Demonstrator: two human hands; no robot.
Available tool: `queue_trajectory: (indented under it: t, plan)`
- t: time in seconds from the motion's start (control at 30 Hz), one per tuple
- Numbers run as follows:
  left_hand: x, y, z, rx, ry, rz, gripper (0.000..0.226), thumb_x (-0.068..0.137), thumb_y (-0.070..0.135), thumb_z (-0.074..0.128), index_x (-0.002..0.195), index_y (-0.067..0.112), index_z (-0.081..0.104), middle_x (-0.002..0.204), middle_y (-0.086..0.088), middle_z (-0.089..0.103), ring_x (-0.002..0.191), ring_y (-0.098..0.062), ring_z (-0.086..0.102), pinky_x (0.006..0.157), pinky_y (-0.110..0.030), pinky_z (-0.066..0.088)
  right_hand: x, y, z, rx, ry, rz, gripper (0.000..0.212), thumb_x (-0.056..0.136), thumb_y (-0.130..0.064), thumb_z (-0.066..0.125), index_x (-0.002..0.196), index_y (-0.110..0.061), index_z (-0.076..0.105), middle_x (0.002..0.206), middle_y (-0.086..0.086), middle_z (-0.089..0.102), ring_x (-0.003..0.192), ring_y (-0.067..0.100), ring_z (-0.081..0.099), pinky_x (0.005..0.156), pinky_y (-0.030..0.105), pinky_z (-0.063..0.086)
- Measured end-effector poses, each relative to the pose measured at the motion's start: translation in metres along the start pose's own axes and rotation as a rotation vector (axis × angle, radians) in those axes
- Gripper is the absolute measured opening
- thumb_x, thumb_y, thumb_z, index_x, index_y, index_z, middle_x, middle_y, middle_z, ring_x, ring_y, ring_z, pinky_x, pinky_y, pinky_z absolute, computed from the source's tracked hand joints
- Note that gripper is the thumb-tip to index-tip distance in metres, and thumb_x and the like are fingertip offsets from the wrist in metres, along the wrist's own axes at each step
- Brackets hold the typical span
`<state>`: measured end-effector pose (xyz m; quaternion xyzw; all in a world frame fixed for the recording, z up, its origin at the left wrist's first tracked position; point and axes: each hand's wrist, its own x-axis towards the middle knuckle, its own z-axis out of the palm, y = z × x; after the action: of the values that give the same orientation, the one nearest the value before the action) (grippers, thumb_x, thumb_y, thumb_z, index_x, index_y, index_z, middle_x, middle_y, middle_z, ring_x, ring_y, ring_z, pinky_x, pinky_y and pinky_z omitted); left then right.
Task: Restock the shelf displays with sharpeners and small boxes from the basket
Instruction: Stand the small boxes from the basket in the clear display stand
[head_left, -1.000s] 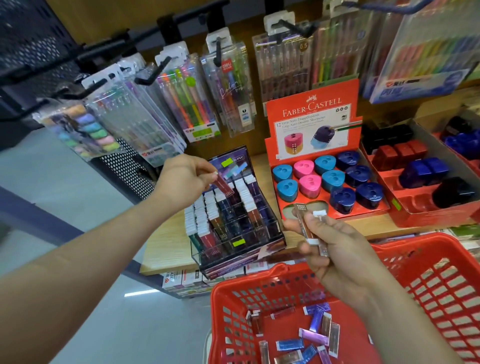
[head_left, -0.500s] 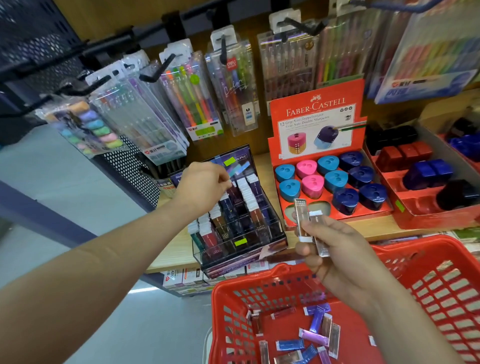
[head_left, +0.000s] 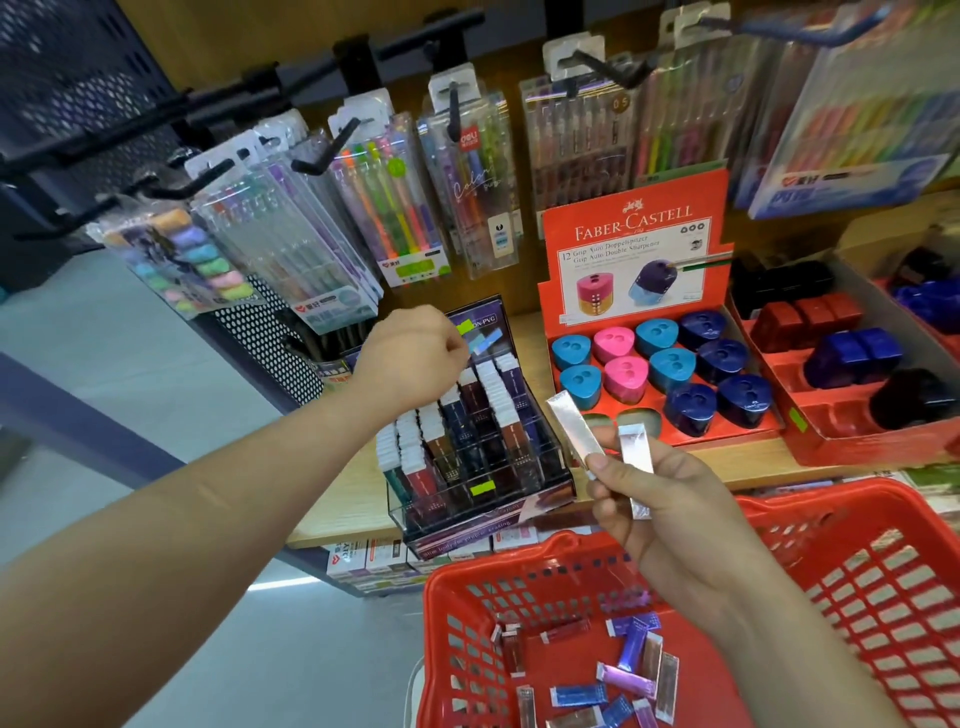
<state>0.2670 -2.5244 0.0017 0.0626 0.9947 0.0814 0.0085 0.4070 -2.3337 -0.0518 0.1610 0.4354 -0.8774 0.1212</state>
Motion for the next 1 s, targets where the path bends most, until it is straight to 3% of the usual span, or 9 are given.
queue_trajectory:
  t: [0.1, 0.2, 0.27, 0.47, 0.67, 0.8, 0.9, 1.0]
  plan:
    - [-0.018, 0.006, -0.027, -0.638, -0.217, -0.134, 0.017, 0.093, 0.021, 0.062, 0.089, 0.011, 0.075, 0.081, -0.006, 0.074, 0.067, -0.012, 0.064, 0.061, -0.024, 0.055, 0.000, -0.001, 0.002, -0.009, 0.017, -0.034, 0.022, 0.085, 0.003, 0.064, 0.106, -0.002, 0.066, 0.068, 0.004, 0.055, 0.056, 0.007, 0.052, 0.046, 0.015, 0.044]
    - [-0.036, 0.013, -0.039, -0.795, -0.527, -0.093, 0.026, 0.093, 0.028, 0.059, 0.099, 0.007, 0.072, 0.090, -0.012, 0.074, 0.068, -0.013, 0.064, 0.064, -0.022, 0.056, -0.002, 0.001, 0.007, -0.022, 0.031, -0.058, 0.019, 0.084, 0.005, 0.063, 0.102, -0.001, 0.066, 0.065, 0.004, 0.054, 0.052, 0.006, 0.052, 0.042, 0.015, 0.039]
    - [-0.043, 0.016, -0.037, -0.819, -0.618, -0.066, 0.027, 0.092, 0.028, 0.060, 0.105, 0.007, 0.070, 0.093, -0.014, 0.073, 0.067, -0.012, 0.064, 0.062, -0.019, 0.055, -0.004, 0.002, 0.012, -0.037, 0.024, -0.069, 0.018, 0.083, 0.006, 0.063, 0.100, 0.000, 0.065, 0.065, 0.004, 0.055, 0.048, 0.004, 0.052, 0.040, 0.014, 0.035]
    - [-0.049, 0.011, -0.031, -0.987, -0.615, -0.058, 0.018, 0.084, 0.002, 0.067, 0.101, 0.000, 0.068, 0.078, -0.013, 0.071, 0.060, -0.012, 0.064, 0.056, -0.017, 0.055, -0.009, 0.004, 0.021, -0.031, 0.038, -0.085, 0.017, 0.078, -0.001, 0.067, 0.095, -0.002, 0.065, 0.064, 0.000, 0.055, 0.046, 0.004, 0.050, 0.038, 0.013, 0.030]
    - [-0.067, 0.011, -0.029, -0.778, -0.822, 0.045, 0.023, 0.084, 0.006, 0.068, 0.107, 0.009, 0.065, 0.084, -0.011, 0.073, 0.072, -0.015, 0.068, 0.065, -0.021, 0.055, -0.010, 0.007, 0.025, 0.085, 0.130, -0.064, 0.015, 0.075, -0.017, 0.072, 0.085, -0.010, 0.064, 0.068, -0.001, 0.057, 0.053, 0.005, 0.048, 0.039, 0.012, 0.035]
    - [-0.084, 0.021, -0.009, -0.676, -0.667, 0.147, 0.013, 0.080, 0.022, 0.075, 0.089, 0.013, 0.073, 0.072, 0.001, 0.069, 0.065, -0.005, 0.060, 0.062, -0.019, 0.048, -0.013, 0.012, 0.029, 0.069, 0.164, -0.056, 0.012, 0.078, -0.018, 0.072, 0.081, -0.009, 0.064, 0.060, -0.001, 0.057, 0.049, 0.005, 0.051, 0.041, 0.013, 0.040]
    - [-0.094, 0.023, 0.003, -0.814, -0.644, 0.100, 0.009, 0.080, 0.012, 0.075, 0.087, 0.010, 0.069, 0.067, -0.004, 0.067, 0.058, -0.010, 0.060, 0.056, -0.021, 0.049, -0.014, 0.014, 0.029, 0.054, 0.136, -0.022, 0.020, 0.082, -0.031, 0.067, 0.082, -0.011, 0.064, 0.060, -0.001, 0.057, 0.051, 0.006, 0.051, 0.041, 0.016, 0.037]
    - [-0.100, 0.024, 0.009, -1.033, -0.567, -0.036, 0.015, 0.084, 0.000, 0.068, 0.095, 0.002, 0.057, 0.065, -0.009, 0.069, 0.056, -0.014, 0.066, 0.054, -0.020, 0.055, -0.016, 0.017, 0.025, -0.030, 0.059, 0.066, 0.025, 0.083, -0.036, 0.067, 0.091, -0.013, 0.066, 0.073, 0.001, 0.063, 0.059, 0.008, 0.054, 0.047, 0.019, 0.035]
